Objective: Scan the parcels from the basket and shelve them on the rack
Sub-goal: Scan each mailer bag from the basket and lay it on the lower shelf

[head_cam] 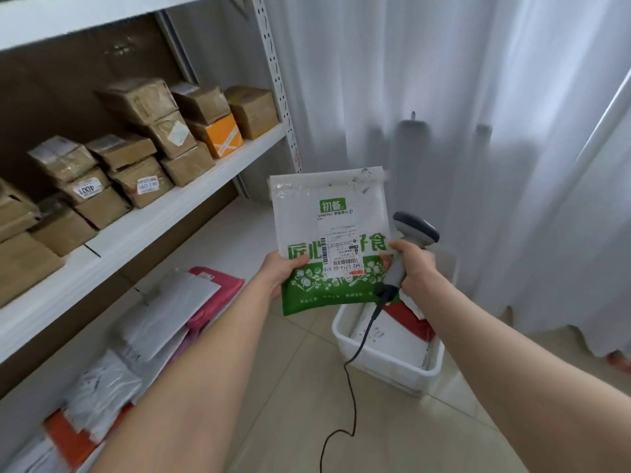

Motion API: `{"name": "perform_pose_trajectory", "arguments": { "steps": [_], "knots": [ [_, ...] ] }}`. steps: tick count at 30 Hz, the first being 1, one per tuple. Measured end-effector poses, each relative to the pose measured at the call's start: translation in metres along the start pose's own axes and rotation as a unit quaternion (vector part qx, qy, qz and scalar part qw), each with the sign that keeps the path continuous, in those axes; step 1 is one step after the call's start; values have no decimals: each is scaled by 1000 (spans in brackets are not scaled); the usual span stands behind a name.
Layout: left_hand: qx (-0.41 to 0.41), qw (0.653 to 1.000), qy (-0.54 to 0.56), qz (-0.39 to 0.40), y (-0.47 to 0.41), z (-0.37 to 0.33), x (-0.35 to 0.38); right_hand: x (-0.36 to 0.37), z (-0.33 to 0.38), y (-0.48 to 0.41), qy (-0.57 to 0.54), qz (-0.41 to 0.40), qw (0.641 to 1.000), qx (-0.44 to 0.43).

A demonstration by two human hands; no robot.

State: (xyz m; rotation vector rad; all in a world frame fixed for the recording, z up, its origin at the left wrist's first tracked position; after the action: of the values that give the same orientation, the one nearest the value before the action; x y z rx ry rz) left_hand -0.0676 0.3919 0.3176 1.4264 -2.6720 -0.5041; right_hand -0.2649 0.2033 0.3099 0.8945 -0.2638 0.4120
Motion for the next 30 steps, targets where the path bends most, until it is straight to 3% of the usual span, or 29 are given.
{"name": "perform_pose_trajectory", "arguments": {
  "steps": [6,13,30],
  "knots": [
    [23,996,-31,-81,-1,-8,-63,37,-25,20,101,32,994,-27],
    [43,991,-40,-121,-12,-10,-114,97,-68,50,274,117,953,-59],
    [40,975,-33,-216,-26,-9,-196,154,-115,82,321,114,938,-63]
  ]
}}
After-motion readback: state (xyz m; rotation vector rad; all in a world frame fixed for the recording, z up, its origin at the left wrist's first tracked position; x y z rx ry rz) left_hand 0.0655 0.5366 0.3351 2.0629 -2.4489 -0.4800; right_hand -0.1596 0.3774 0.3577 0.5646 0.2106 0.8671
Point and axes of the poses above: each hand's wrist, its own y-axis away from the middle knuckle, its own x-axis out of the palm, z = x × y, the point moved 9 cm from there along -y, towards the middle knuckle, and after that the axes turned 9 degrees about x, right-handed, at the moved point
